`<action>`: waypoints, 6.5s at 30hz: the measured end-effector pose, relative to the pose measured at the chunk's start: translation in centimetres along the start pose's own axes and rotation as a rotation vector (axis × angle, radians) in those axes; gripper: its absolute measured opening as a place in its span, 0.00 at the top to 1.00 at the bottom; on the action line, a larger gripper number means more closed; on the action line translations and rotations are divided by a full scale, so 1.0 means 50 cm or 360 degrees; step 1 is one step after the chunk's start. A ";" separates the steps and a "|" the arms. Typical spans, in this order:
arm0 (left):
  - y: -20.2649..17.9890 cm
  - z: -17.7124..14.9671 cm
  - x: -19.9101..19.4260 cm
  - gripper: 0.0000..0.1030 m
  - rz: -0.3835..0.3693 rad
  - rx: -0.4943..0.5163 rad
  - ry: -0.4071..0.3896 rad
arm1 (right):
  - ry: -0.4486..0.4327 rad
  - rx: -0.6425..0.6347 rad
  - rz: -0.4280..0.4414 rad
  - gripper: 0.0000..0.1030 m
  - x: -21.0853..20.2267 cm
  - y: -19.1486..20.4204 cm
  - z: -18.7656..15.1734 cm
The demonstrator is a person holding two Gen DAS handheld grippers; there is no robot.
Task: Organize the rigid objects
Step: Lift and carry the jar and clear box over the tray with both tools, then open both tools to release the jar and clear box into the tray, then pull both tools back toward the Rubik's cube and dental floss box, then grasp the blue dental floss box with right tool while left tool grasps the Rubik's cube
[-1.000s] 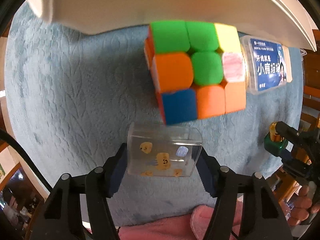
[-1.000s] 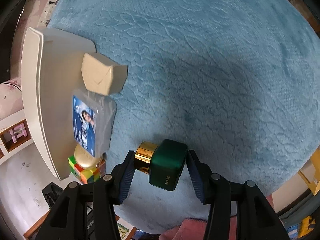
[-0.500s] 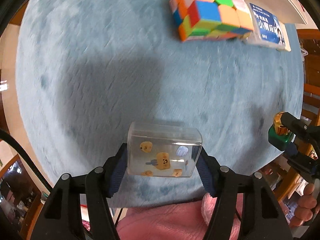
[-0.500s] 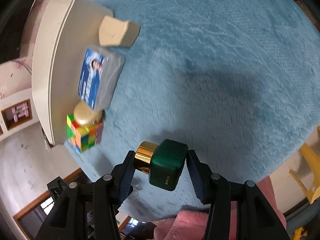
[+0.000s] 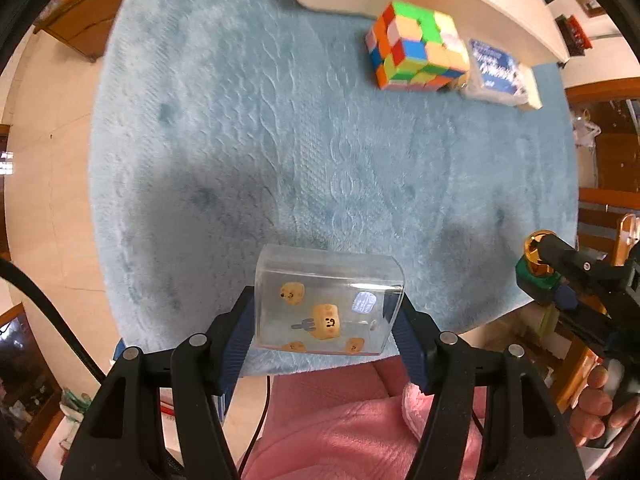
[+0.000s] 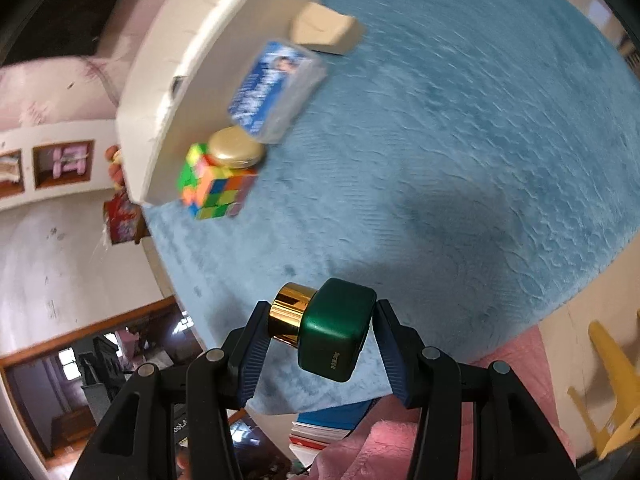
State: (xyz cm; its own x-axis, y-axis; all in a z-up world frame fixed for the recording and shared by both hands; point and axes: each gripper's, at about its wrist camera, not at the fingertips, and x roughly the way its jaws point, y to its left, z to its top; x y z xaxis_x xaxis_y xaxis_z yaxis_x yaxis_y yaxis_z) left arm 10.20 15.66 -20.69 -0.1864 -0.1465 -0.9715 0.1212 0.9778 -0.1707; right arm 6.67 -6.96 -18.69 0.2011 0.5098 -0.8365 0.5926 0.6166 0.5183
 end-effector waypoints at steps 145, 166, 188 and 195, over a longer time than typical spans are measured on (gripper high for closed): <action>-0.097 0.225 -0.053 0.20 -0.0048 -0.0323 -0.0421 | -0.0635 -0.1666 -0.0413 0.21 0.054 0.106 0.118; -0.072 0.265 -0.047 0.20 -0.0136 -0.0393 -0.0432 | -0.0573 -0.1559 -0.0434 0.11 0.122 0.101 0.202; -0.062 0.251 -0.048 0.33 -0.0262 -0.0449 -0.0399 | -0.0620 -0.1609 -0.0498 0.01 0.167 0.114 0.215; -0.054 0.256 -0.050 0.36 -0.0280 -0.0475 -0.0409 | -0.0640 -0.1602 -0.0479 0.00 0.169 0.116 0.215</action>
State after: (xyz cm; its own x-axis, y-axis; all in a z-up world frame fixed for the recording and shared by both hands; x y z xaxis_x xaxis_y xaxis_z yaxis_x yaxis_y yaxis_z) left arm 22.83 11.47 -19.92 0.0748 -0.3104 -0.9477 -0.1853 0.9294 -0.3191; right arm 20.18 -5.53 -24.68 0.5007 0.1400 -0.8542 -0.2037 0.9782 0.0409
